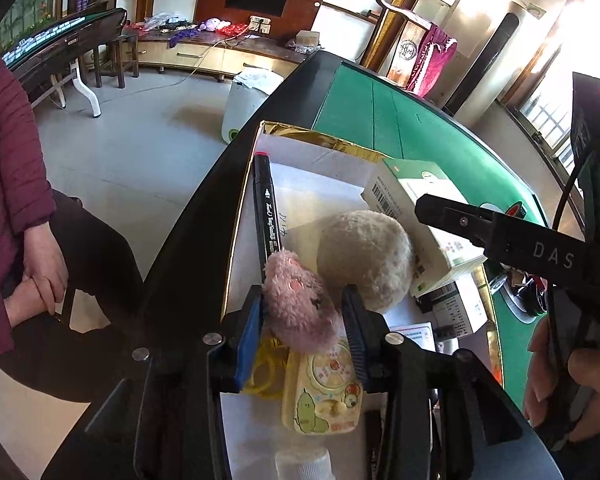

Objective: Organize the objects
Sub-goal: 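Release the bear into the tray with the left gripper while the right releases the box, then move both open grippers back to the pile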

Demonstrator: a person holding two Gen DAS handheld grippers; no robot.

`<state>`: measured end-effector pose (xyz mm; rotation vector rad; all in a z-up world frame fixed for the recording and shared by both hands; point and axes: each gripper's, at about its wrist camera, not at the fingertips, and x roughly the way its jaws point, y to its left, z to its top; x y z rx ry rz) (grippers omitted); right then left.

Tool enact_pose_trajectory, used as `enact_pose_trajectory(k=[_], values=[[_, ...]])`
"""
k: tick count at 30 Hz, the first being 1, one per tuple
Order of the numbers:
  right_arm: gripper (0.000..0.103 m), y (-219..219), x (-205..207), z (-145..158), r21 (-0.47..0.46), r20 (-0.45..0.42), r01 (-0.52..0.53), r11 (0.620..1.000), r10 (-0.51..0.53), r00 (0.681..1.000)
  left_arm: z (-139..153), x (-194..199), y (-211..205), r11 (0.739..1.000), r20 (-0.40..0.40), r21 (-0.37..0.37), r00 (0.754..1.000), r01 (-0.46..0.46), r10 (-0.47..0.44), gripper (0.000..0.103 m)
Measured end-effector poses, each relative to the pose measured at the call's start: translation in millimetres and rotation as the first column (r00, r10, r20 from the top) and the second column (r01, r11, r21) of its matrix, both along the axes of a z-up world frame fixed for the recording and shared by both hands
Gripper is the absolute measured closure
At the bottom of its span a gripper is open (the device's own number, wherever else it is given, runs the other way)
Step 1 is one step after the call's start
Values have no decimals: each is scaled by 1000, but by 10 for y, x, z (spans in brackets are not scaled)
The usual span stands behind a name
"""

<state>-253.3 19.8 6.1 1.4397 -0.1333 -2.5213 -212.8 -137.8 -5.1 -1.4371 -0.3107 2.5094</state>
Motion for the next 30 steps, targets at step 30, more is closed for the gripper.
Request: enact_pose_trajectory(k=[30], values=[[27, 2573, 1683, 44, -220, -174, 197, 955, -237, 956, 621, 771, 1860, 960, -69, -52, 958, 275, -278, 66]])
